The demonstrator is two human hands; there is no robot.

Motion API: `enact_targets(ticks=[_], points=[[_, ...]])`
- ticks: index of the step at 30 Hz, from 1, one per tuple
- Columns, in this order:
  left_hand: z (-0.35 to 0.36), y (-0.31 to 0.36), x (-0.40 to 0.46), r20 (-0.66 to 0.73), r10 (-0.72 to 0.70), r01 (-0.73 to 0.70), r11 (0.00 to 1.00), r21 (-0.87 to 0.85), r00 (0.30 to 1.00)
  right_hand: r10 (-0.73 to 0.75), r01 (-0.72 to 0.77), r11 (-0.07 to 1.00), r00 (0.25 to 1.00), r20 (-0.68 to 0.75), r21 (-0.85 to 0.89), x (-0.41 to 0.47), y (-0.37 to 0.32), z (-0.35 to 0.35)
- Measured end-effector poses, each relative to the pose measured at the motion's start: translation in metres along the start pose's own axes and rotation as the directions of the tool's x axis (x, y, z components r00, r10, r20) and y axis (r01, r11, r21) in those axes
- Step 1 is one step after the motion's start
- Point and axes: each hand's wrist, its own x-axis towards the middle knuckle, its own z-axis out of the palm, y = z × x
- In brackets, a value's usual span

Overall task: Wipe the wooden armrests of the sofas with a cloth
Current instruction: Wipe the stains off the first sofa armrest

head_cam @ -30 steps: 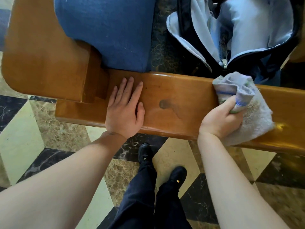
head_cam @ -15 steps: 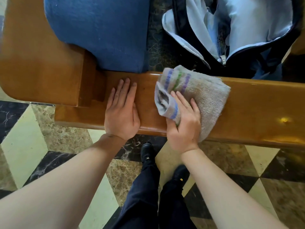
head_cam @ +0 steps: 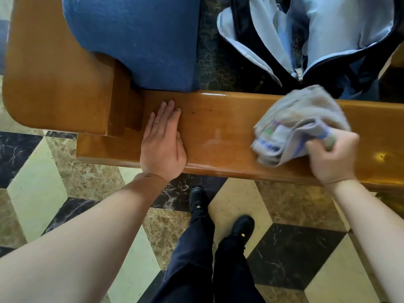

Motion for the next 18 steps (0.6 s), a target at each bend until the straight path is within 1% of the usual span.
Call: enact_targets(ticks=[1, 2, 3, 4, 5, 6, 7, 8, 9, 10, 11, 15, 16, 17, 18], points=[[0.0, 0.0, 0.0, -0.006, -0.002, 0.002, 1.0, 0.0, 1.0, 0.068, -0.069, 0.998, 0.99, -0.124, -0.001, 0.0, 0.008, -0.008], [0.0, 0.0, 0.0, -0.011, -0.003, 0.003, 1.0, 0.001, 1.0, 0.138, -0.136, 0.99, 0.955, -0.261, 0.026, 0.0, 0.015, -0.013], [0.0, 0.001, 0.0, -0.014, -0.002, 0.002, 1.0, 0.002, 1.0, 0.204, -0.188, 0.979, 0.899, -0.388, 0.078, -0.001, 0.018, -0.015], [0.0, 0.001, 0.0, -0.014, 0.002, -0.002, 1.0, 0.003, 1.0, 0.26, -0.22, 0.966, 0.836, -0.484, 0.138, -0.002, 0.018, -0.015], [0.0, 0.002, 0.0, -0.013, 0.006, -0.006, 1.0, 0.004, 1.0, 0.296, -0.25, 0.955, 0.773, -0.561, 0.16, -0.002, 0.015, -0.011], [0.0, 0.002, 0.0, -0.01, 0.009, -0.009, 1.0, 0.005, 1.0, 0.315, -0.276, 0.948, 0.72, -0.619, 0.161, -0.002, 0.011, -0.005], [0.0, 0.003, -0.001, -0.008, 0.01, -0.01, 1.0, 0.01, 1.0, 0.323, -0.31, 0.94, 0.685, -0.653, 0.14, -0.002, 0.007, 0.002], [0.0, 0.003, -0.001, -0.012, 0.012, -0.012, 1.0, 0.014, 1.0, 0.336, -0.36, 0.926, 0.656, -0.676, 0.111, 0.0, 0.001, 0.01], [0.001, 0.003, -0.001, -0.014, 0.015, -0.015, 1.0, 0.016, 1.0, 0.382, -0.396, 0.907, 0.634, -0.672, 0.142, 0.0, -0.007, 0.02], [0.001, 0.003, -0.001, -0.011, 0.014, -0.014, 1.0, 0.019, 1.0, 0.421, -0.413, 0.893, 0.627, -0.655, 0.178, 0.0, -0.017, 0.032], [0.001, 0.003, -0.001, -0.005, 0.008, -0.008, 1.0, 0.016, 1.0, 0.425, -0.425, 0.889, 0.632, -0.648, 0.169, 0.001, -0.028, 0.046], [-0.002, 0.007, 0.0, 0.011, 0.006, -0.006, 1.0, 0.002, 1.0, 0.431, -0.544, 0.838, 0.717, -0.548, -0.052, -0.006, -0.077, 0.108], [-0.004, 0.008, 0.0, 0.016, -0.015, 0.015, 1.0, -0.028, 1.0, 0.426, -0.544, 0.834, 0.743, -0.517, -0.094, -0.009, -0.086, 0.121], [-0.007, 0.009, 0.001, 0.02, -0.071, 0.072, 0.992, -0.101, 0.997, 0.404, -0.524, 0.84, 0.778, -0.481, -0.143, -0.014, -0.094, 0.132], [-0.011, 0.009, 0.003, 0.023, -0.167, 0.168, 0.964, -0.206, 0.986, 0.379, -0.498, 0.845, 0.815, -0.439, -0.196, -0.019, -0.1, 0.141]])
